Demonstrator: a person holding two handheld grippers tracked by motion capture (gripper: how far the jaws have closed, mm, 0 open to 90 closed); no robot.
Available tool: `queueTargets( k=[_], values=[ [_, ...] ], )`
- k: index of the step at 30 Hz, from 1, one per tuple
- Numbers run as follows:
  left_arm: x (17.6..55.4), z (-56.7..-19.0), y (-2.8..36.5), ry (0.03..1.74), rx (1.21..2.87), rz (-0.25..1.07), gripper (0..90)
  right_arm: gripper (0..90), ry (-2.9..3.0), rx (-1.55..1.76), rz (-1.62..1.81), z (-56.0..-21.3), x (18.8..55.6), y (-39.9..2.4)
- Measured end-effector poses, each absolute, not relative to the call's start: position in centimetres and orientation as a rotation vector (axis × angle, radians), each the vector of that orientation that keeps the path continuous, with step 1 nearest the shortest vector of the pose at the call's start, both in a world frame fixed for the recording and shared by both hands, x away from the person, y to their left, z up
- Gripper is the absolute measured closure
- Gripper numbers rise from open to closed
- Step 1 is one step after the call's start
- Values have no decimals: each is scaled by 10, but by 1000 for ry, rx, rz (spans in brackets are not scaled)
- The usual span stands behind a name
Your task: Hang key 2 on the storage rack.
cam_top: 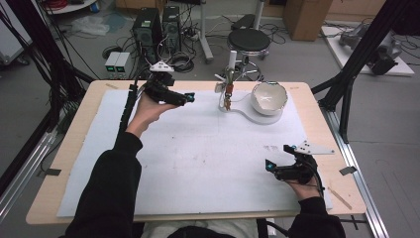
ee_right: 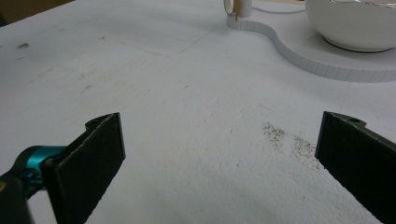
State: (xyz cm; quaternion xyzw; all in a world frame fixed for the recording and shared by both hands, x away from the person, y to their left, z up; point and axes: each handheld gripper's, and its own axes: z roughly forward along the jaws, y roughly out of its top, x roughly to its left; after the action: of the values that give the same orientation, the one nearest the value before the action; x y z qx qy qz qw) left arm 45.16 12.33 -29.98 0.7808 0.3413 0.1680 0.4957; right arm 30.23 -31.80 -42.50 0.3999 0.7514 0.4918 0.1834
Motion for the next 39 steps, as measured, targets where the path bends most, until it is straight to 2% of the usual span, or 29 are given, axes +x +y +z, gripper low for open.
queueTargets(
  k=[16,39],
  values=[
    [412,-332,162,876,1952,432,17,5,2119,1118,1379,-427,304,-316],
    [364,-365,215,958,1952,438,17,5,2122,1100,1388,-428,302,-316]
  ],
)
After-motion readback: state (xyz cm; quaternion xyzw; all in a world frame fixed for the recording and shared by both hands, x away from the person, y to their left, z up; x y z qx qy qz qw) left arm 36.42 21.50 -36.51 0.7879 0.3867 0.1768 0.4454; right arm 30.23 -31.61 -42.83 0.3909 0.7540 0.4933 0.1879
